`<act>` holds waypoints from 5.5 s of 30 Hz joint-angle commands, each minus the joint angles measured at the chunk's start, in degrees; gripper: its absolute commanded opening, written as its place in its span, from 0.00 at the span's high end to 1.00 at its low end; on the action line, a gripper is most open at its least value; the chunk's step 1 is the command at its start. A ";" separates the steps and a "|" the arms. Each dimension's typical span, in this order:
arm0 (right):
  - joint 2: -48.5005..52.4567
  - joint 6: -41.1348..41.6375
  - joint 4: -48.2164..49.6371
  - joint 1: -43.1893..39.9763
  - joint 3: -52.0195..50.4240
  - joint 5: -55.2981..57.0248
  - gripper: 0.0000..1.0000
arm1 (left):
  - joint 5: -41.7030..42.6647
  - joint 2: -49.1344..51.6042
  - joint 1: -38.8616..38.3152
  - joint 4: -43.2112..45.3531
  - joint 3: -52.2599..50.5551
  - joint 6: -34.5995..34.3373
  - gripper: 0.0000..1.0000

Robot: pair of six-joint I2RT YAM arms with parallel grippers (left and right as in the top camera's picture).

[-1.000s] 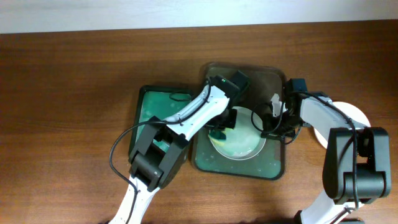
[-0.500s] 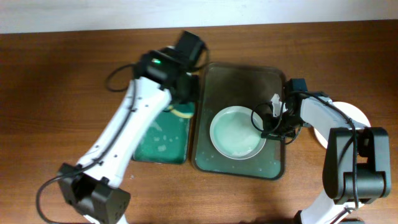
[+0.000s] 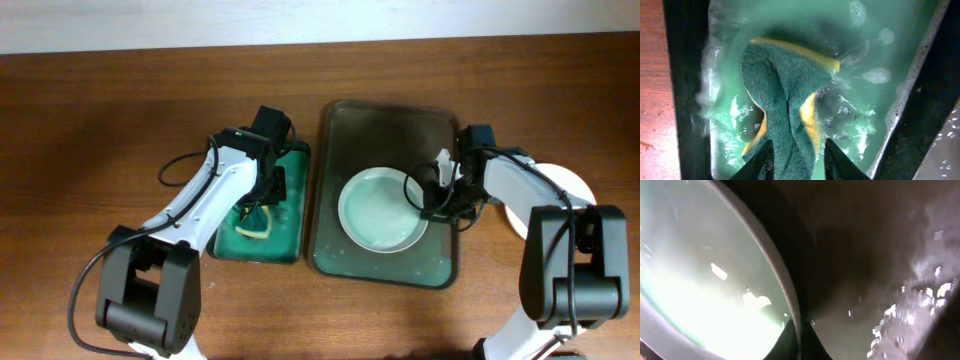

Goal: Clean dirty plates on tray and stack at the side

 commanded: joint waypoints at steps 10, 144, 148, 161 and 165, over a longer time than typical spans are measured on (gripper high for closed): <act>-31.12 13.66 -5.16 16.52 -0.26 41.03 0.96 | 5.60 -19.30 0.37 -1.01 4.04 1.70 0.01; -36.39 13.53 -1.27 -32.74 1.01 -8.35 0.65 | 4.76 -23.04 0.37 -2.01 4.04 1.64 0.01; -44.24 6.58 -1.79 -17.81 1.01 -7.02 0.62 | 4.76 -23.04 0.35 -2.03 4.04 1.64 0.01; -54.10 -7.26 -1.81 8.13 1.01 -1.84 0.02 | 4.76 -23.04 0.37 -2.01 4.04 1.64 0.01; -50.77 -7.26 -1.84 8.13 1.01 -2.93 0.02 | 4.76 -23.04 0.35 -2.01 4.04 1.64 0.01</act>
